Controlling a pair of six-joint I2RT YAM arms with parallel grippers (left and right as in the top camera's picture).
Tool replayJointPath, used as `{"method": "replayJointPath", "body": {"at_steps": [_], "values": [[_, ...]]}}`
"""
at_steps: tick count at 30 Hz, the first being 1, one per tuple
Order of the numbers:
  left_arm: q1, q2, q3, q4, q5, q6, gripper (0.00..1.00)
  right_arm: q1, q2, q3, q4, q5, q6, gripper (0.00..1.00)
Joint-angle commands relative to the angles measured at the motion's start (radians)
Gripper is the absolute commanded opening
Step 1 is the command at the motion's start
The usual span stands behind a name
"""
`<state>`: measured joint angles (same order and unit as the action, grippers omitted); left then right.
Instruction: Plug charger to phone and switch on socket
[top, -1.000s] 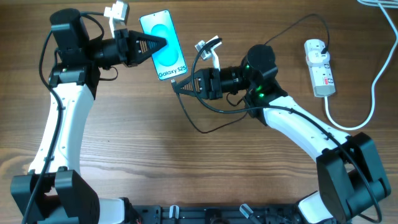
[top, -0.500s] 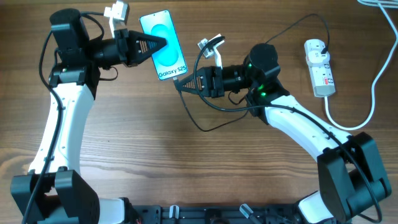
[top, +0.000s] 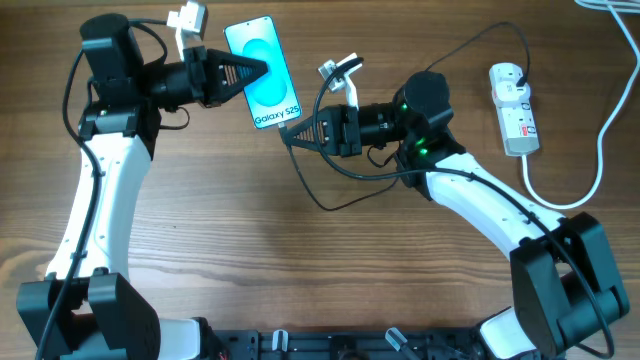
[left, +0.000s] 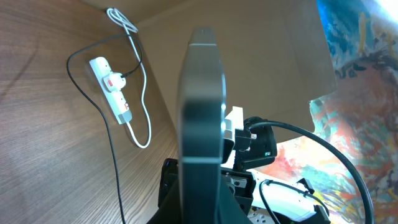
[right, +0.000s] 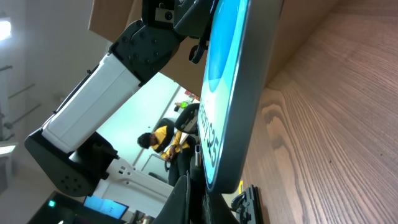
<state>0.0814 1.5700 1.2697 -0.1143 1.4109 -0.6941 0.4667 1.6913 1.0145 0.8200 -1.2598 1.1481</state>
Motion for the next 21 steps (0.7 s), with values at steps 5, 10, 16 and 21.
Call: {"method": "replayJointPath", "body": {"at_steps": [5, 10, 16, 21], "values": [[0.001, -0.021, 0.006, 0.006, 0.021, -0.003, 0.04, -0.001, 0.007, -0.005, -0.028, -0.006, 0.005, 0.04], [0.001, -0.021, 0.006, 0.006, 0.021, -0.002, 0.04, -0.001, 0.007, -0.005, -0.028, -0.006, 0.005, 0.04], [-0.006, -0.021, 0.006, 0.006, 0.032, -0.002, 0.04, -0.001, 0.007, -0.005, -0.028, 0.006, 0.005, 0.04], [-0.014, -0.021, 0.006, 0.006, 0.056, 0.006, 0.04, -0.002, 0.007, -0.004, -0.026, 0.011, 0.002, 0.04]]}}
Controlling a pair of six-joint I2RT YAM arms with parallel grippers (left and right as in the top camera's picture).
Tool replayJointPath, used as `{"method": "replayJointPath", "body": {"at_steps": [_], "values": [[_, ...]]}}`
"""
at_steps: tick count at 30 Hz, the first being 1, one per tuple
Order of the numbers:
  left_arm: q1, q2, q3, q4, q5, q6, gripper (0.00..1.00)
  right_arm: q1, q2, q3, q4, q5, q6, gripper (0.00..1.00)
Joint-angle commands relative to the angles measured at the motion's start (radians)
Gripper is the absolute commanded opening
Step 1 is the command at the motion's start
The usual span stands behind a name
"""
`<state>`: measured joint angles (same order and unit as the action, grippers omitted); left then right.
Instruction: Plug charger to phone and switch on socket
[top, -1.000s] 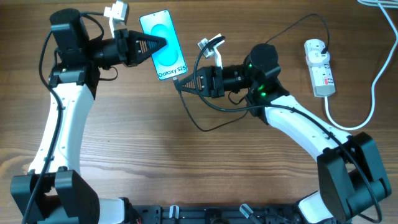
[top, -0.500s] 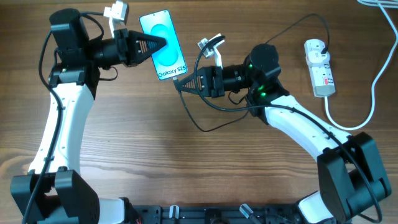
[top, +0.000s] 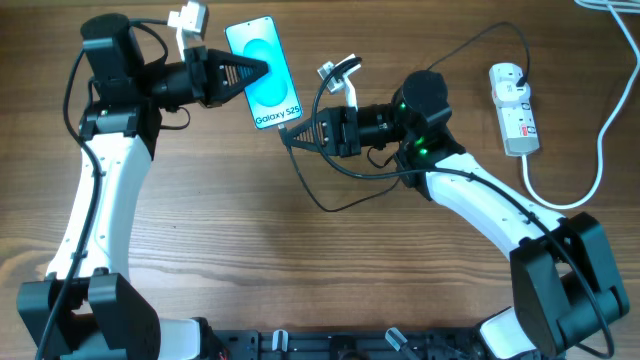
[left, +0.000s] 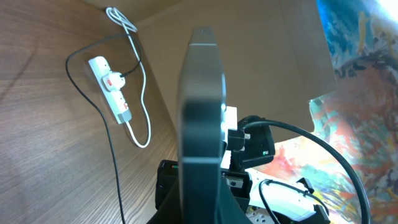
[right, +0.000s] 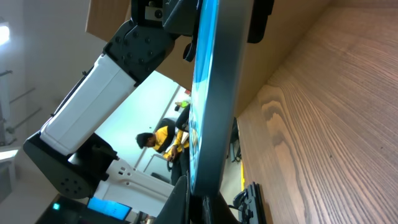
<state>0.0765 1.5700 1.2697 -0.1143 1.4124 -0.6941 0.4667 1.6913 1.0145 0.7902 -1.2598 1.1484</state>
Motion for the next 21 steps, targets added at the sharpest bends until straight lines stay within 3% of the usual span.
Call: {"method": "replayJointPath", "body": {"at_steps": [1, 8, 12, 16, 19, 21], "values": [[-0.009, -0.021, 0.006, 0.006, 0.068, 0.006, 0.04, -0.002, 0.007, -0.004, 0.008, 0.015, 0.001, 0.04], [-0.009, -0.021, 0.006, 0.005, 0.102, 0.023, 0.04, -0.002, 0.007, -0.004, 0.010, 0.029, -0.021, 0.04], [-0.019, -0.021, 0.006, -0.116, 0.164, 0.169, 0.04, -0.027, 0.007, -0.004, 0.039, 0.040, -0.020, 0.04], [-0.018, -0.021, 0.006, -0.137, 0.132, 0.193, 0.04, -0.028, 0.007, -0.004, 0.023, 0.006, -0.020, 0.18], [-0.018, -0.021, 0.006, -0.137, 0.043, 0.145, 0.04, -0.016, 0.007, -0.004, -0.007, 0.001, -0.020, 0.28], [-0.018, -0.021, 0.006, -0.123, 0.018, 0.128, 0.04, -0.015, 0.007, -0.004, -0.041, 0.001, -0.023, 0.29]]}}
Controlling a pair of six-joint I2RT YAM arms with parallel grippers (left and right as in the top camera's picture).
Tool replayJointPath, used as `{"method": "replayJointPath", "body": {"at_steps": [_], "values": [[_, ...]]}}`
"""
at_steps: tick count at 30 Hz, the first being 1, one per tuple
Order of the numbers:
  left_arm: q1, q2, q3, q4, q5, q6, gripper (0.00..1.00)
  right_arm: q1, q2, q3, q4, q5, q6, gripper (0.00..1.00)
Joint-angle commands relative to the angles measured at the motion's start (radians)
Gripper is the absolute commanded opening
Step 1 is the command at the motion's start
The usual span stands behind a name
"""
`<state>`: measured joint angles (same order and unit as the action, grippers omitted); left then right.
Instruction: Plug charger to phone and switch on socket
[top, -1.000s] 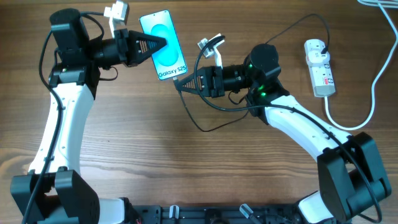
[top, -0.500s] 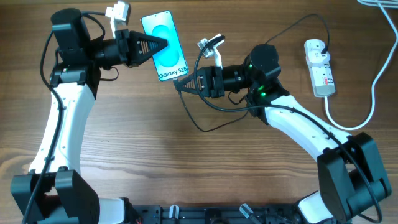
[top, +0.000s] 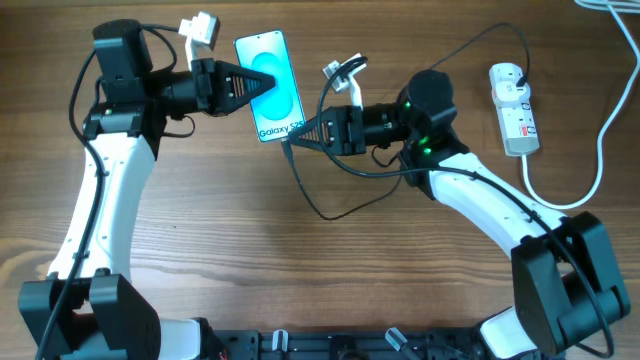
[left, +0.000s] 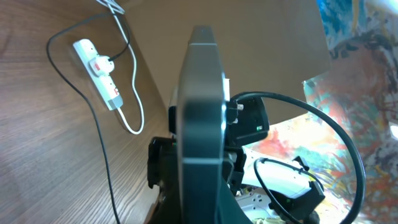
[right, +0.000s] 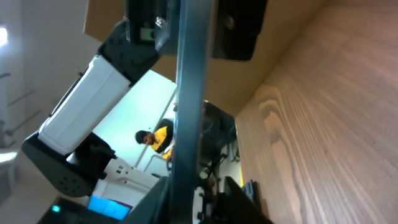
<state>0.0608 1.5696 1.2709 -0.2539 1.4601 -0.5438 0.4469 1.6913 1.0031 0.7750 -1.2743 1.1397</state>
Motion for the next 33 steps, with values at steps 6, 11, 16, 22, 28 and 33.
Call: {"method": "replayJointPath", "body": {"at_steps": [6, 11, 16, 22, 28, 33], "values": [[0.003, -0.021, 0.005, 0.105, -0.140, -0.097, 0.04, 0.013, 0.007, 0.006, -0.103, -0.018, -0.023, 0.29], [0.003, -0.021, 0.005, 0.116, -0.143, -0.097, 0.04, 0.030, 0.007, 0.006, -0.103, -0.017, -0.041, 0.14], [0.003, -0.021, 0.005, 0.115, -0.032, -0.055, 0.04, 0.030, 0.007, 0.006, -0.081, -0.006, -0.040, 0.04], [0.010, -0.021, 0.005, 0.116, -0.014, -0.036, 0.04, 0.030, 0.007, 0.006, -0.077, -0.002, -0.041, 0.04], [0.061, -0.021, 0.005, 0.116, -0.013, -0.040, 0.04, 0.030, 0.007, 0.006, -0.076, -0.006, -0.041, 0.04], [0.075, -0.021, 0.005, 0.114, -0.013, -0.045, 0.04, 0.030, 0.007, 0.006, -0.035, -0.006, -0.040, 0.04]]}}
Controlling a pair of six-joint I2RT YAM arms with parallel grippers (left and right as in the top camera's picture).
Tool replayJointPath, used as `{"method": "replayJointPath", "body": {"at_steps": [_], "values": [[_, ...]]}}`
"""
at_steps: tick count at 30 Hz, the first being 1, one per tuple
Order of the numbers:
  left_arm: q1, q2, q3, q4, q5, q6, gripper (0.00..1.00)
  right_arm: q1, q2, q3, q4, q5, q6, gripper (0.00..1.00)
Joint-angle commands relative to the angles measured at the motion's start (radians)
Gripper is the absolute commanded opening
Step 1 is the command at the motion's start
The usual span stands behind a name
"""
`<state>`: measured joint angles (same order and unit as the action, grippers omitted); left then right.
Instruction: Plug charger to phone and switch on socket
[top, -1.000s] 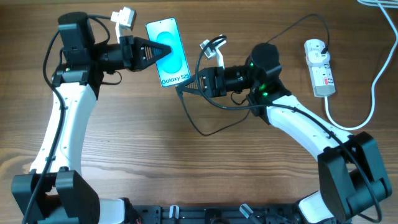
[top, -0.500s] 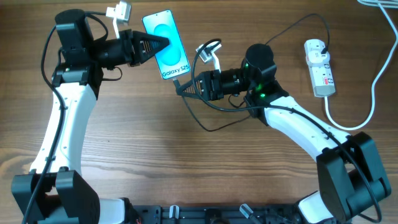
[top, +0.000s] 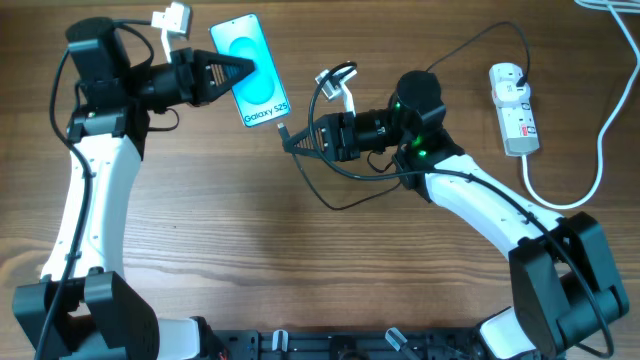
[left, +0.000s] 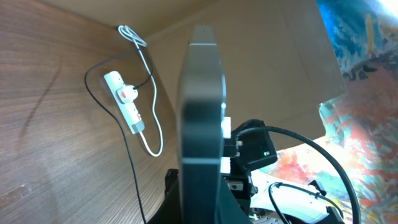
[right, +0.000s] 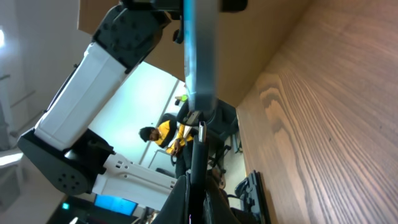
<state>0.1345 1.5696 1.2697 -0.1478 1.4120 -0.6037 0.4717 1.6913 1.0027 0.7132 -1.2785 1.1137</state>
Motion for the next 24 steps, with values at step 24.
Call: {"method": "replayJointPath", "body": {"at_steps": [24], "values": [[-0.028, -0.021, 0.006, -0.002, 0.034, -0.011, 0.04, 0.010, 0.007, 0.006, 0.027, 0.008, -0.003, 0.04]]}}
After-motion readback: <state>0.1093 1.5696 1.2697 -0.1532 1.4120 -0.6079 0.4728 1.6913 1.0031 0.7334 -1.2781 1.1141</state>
